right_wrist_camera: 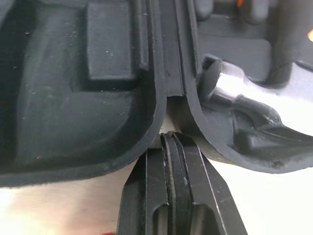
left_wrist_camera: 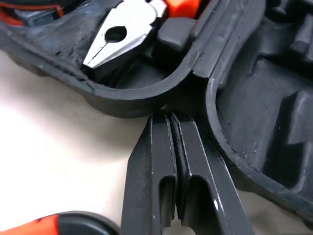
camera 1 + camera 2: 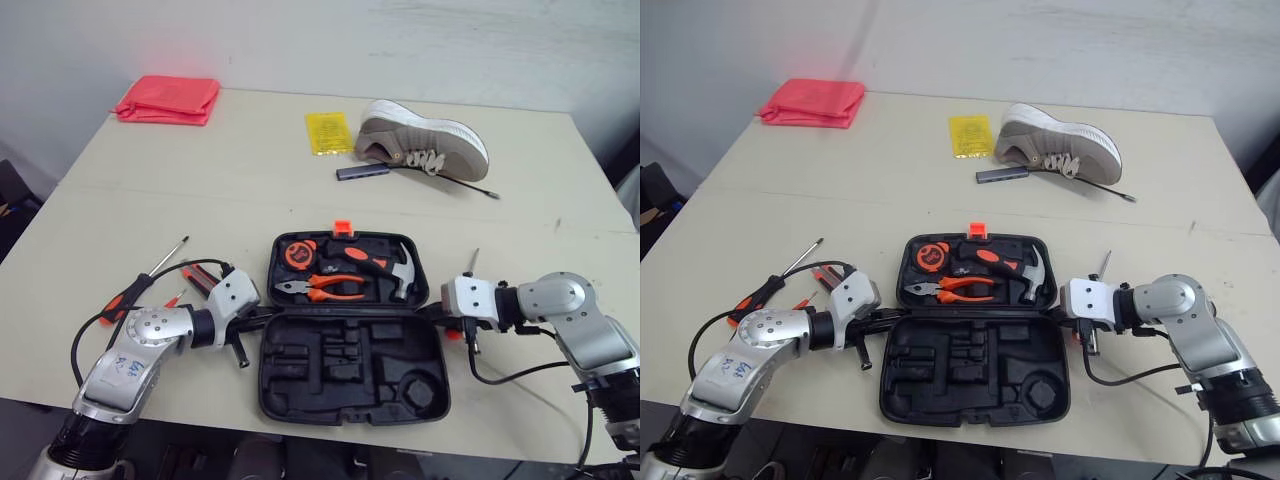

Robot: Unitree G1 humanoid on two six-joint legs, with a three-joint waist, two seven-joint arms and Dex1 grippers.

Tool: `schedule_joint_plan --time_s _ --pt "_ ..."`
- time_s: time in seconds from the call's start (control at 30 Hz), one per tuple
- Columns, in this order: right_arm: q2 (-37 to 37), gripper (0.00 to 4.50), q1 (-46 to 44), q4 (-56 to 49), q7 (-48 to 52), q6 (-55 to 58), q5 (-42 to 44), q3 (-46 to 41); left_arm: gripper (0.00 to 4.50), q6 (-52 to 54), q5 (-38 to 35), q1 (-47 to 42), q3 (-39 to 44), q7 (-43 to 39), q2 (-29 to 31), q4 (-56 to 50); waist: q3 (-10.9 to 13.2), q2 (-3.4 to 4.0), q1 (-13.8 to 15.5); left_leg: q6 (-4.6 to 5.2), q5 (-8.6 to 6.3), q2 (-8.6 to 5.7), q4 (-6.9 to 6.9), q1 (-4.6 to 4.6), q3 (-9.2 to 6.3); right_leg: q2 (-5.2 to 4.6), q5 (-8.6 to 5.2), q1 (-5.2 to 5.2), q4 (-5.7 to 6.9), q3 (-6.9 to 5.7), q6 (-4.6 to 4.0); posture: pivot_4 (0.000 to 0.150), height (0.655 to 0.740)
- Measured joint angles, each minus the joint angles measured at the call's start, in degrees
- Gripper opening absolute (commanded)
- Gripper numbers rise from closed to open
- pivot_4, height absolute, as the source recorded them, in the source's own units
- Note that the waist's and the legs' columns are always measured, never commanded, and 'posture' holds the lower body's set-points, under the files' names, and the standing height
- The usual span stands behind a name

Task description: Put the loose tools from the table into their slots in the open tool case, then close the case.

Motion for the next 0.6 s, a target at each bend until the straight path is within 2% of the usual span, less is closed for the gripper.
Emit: schedule_joint_plan --time_s 0.23,0.6 --pt "-1.12 0.00 2.37 -2.48 0.29 1.70 1.44 -0.57 0.04 0.03 0.83 -4.24 -1.35 -0.55 -0.03 3.11 0.00 0.00 0.01 0.05 -0.03 -0.03 0.13 -0.07 0.00 0.02 0.01 0.00 -0.01 -0.01 0.02 0.150 0.7400" --pt "-0.71 0.00 2.70 -2.18 -1.89 1.38 1.54 -0.58 0.04 -0.63 0.48 -2.09 -0.11 -1.66 1.00 2.25 0.00 0.00 -0.22 0.05 -0.03 -0.01 0.18 -0.07 0.01 0.02 0.02 -0.01 0.02 0.02 0.04 0.150 0.7400"
